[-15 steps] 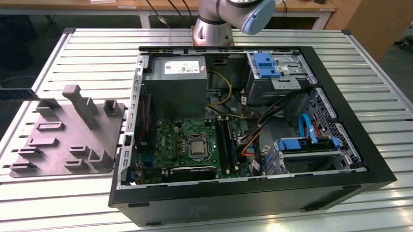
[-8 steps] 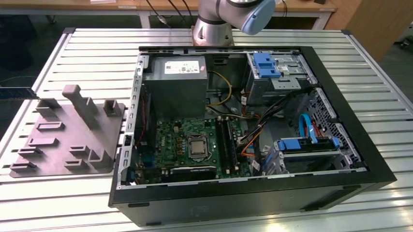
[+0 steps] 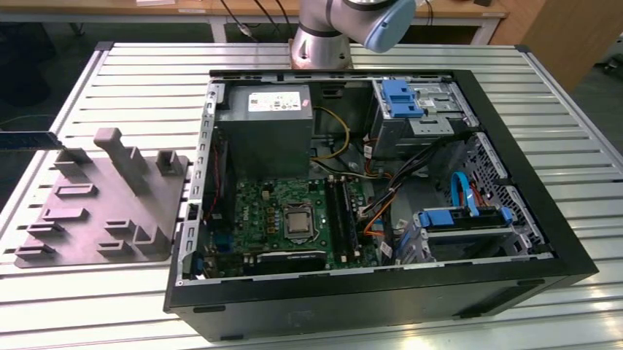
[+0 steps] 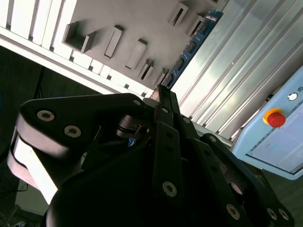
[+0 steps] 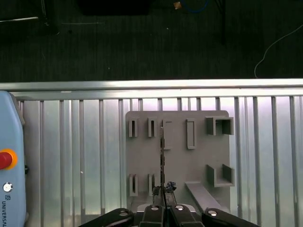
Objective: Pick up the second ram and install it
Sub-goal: 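Pick up the second ram and move it above second insertion slot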
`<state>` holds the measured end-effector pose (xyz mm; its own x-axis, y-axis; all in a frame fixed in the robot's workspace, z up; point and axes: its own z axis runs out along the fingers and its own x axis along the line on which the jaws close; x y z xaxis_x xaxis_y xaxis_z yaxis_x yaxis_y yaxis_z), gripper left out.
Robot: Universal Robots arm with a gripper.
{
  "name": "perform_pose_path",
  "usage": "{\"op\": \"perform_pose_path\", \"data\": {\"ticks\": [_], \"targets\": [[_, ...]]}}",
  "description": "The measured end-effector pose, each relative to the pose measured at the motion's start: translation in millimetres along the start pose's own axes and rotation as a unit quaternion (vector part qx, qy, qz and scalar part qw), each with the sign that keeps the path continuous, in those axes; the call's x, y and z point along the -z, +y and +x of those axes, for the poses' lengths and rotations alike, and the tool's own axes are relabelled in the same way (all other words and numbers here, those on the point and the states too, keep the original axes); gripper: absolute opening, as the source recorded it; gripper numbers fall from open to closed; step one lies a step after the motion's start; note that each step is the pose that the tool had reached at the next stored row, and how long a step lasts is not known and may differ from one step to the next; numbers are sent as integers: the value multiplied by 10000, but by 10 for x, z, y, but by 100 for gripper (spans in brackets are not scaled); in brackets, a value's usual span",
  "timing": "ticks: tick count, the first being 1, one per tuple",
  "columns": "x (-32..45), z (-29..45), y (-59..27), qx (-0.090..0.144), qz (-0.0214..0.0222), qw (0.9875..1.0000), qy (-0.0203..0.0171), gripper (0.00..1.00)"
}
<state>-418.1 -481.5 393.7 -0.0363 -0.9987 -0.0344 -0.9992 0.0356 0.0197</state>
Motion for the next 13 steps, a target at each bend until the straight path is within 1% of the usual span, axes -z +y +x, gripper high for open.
{"op": "perform_pose_path", "data": {"ticks": [6,13], "targets": [[2,-4,-110,0,0,10000,0,11],[6,-10,-287,0,0,10000,0,11]]}}
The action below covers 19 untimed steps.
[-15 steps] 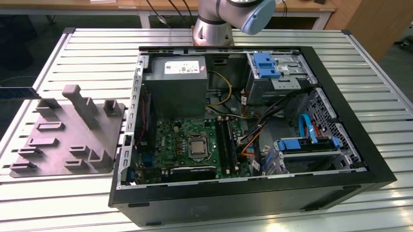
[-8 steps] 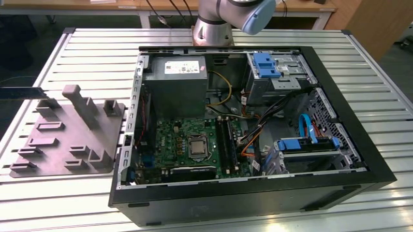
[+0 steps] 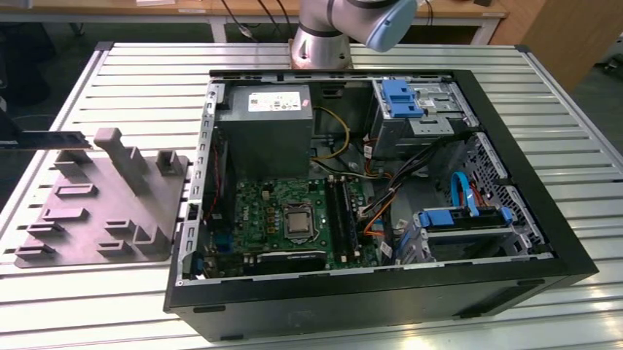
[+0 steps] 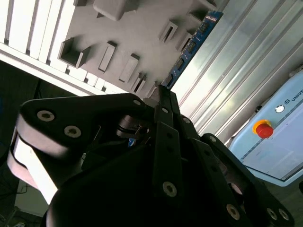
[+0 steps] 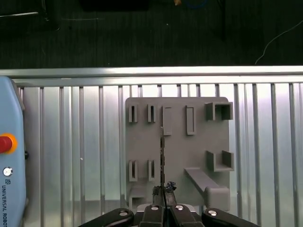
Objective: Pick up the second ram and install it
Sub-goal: 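Pick up the second ram and move it above second insertion slot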
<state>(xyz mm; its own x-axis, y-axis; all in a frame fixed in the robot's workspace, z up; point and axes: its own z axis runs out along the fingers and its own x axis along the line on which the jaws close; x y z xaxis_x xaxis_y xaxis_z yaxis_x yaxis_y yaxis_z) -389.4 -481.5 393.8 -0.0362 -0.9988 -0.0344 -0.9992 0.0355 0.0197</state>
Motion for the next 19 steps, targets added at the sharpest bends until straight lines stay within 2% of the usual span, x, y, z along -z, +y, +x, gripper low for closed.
{"op": "perform_pose_path", "data": {"ticks": [19], "targets": [[12,-22,-610,-1,0,10000,0,11]]}}
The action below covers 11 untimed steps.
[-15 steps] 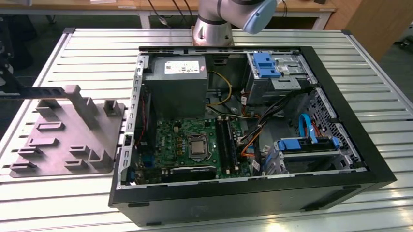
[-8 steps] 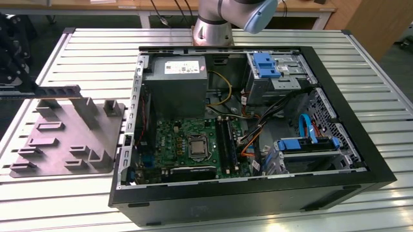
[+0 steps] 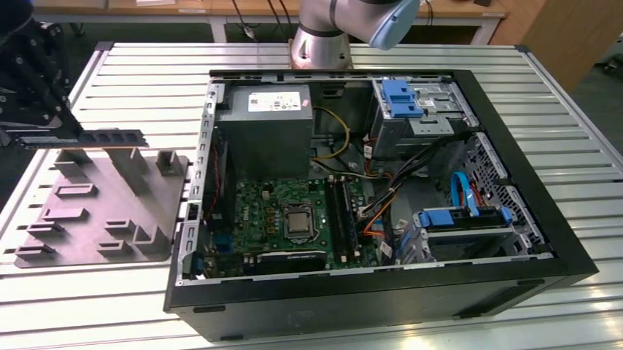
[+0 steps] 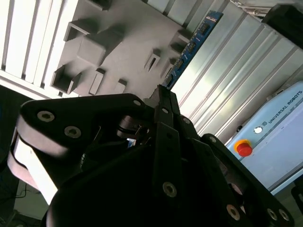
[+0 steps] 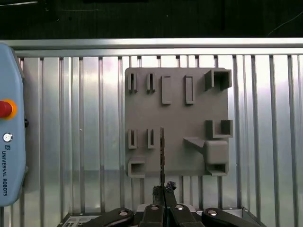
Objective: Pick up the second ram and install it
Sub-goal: 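Pick up the second ram and move it above second insertion slot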
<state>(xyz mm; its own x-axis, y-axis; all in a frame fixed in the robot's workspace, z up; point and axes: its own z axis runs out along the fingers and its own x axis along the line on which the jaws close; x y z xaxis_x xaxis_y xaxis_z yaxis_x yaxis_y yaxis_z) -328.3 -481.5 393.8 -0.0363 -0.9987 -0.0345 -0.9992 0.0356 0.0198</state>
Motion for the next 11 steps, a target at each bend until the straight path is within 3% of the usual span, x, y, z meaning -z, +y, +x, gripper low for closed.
{"op": "perform_pose_path", "data": {"ticks": [11], "targets": [[7,-14,-398,0,0,10000,-1,11]]}}
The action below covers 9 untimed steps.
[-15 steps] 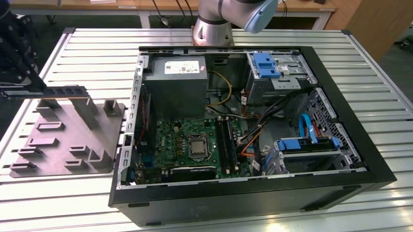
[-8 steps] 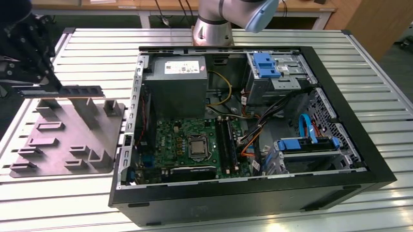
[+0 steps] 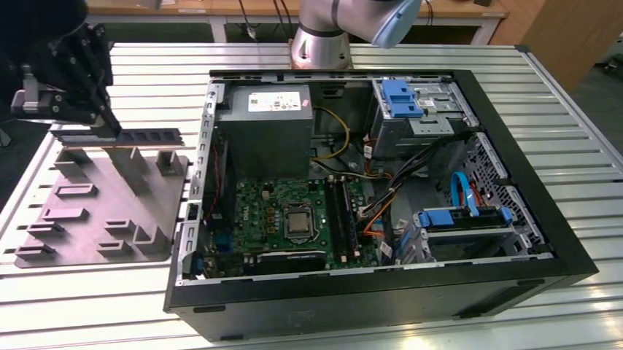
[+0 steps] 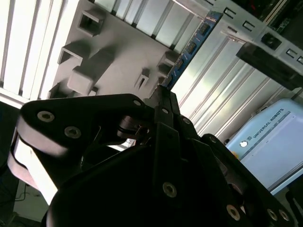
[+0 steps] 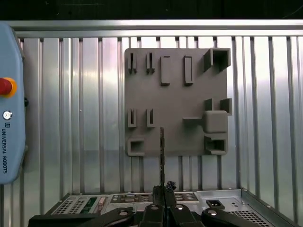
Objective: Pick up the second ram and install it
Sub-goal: 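Pick up the second ram and move it above second insertion slot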
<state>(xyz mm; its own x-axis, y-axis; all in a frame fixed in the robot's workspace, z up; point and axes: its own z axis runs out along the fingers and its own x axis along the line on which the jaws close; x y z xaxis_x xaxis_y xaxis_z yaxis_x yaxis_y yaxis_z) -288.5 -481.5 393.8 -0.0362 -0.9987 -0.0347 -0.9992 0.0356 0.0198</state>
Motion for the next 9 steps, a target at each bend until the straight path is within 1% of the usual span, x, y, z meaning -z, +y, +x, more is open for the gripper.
{"op": "perform_pose_path", "data": {"ticks": [9], "targets": [[5,-12,-315,0,0,10000,-2,11]]}}
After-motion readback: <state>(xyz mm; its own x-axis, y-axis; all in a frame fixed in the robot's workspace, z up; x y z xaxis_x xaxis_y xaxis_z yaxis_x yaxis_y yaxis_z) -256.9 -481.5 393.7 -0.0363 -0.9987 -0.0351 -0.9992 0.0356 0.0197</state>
